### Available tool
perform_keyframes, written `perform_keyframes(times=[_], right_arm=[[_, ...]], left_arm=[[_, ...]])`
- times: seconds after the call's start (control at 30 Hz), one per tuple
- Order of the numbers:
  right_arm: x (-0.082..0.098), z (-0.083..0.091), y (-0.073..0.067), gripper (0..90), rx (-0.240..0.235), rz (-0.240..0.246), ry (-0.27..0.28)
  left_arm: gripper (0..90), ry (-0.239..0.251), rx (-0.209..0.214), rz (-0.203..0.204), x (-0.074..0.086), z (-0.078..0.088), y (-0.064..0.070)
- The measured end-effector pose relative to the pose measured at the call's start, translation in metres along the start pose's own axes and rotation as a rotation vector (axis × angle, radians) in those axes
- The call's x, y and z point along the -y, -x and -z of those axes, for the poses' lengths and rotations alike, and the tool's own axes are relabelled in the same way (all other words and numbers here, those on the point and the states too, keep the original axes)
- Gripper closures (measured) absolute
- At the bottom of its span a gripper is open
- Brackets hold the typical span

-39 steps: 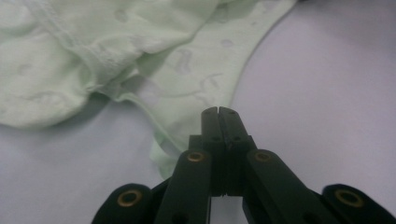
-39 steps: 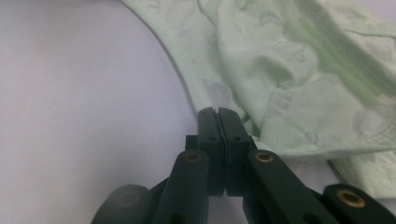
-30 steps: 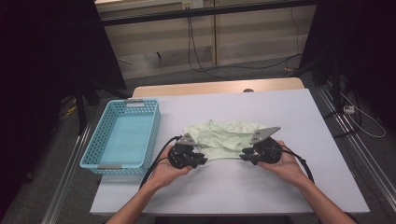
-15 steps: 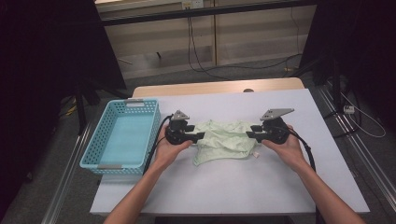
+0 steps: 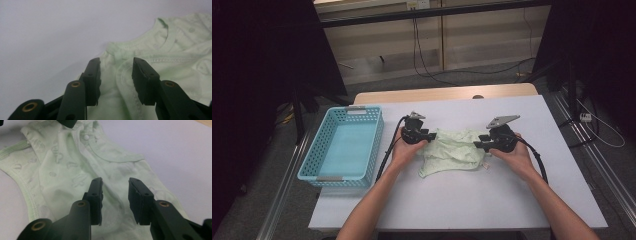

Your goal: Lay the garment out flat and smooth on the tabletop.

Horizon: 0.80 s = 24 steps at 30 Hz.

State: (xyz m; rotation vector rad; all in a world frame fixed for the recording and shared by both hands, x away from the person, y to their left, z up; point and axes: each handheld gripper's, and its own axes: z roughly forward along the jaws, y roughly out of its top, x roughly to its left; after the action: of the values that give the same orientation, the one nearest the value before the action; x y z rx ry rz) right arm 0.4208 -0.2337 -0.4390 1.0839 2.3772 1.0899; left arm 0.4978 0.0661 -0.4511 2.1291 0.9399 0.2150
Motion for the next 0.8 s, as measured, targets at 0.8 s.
perform_keyframes(times=[0.8], right_arm=[[-0.001, 0.0, 0.003, 90.0, 0.028, -0.03, 0.041]], left_arm=[[87.3, 0.042, 0.061, -0.044, -0.002, 0.023, 0.012]])
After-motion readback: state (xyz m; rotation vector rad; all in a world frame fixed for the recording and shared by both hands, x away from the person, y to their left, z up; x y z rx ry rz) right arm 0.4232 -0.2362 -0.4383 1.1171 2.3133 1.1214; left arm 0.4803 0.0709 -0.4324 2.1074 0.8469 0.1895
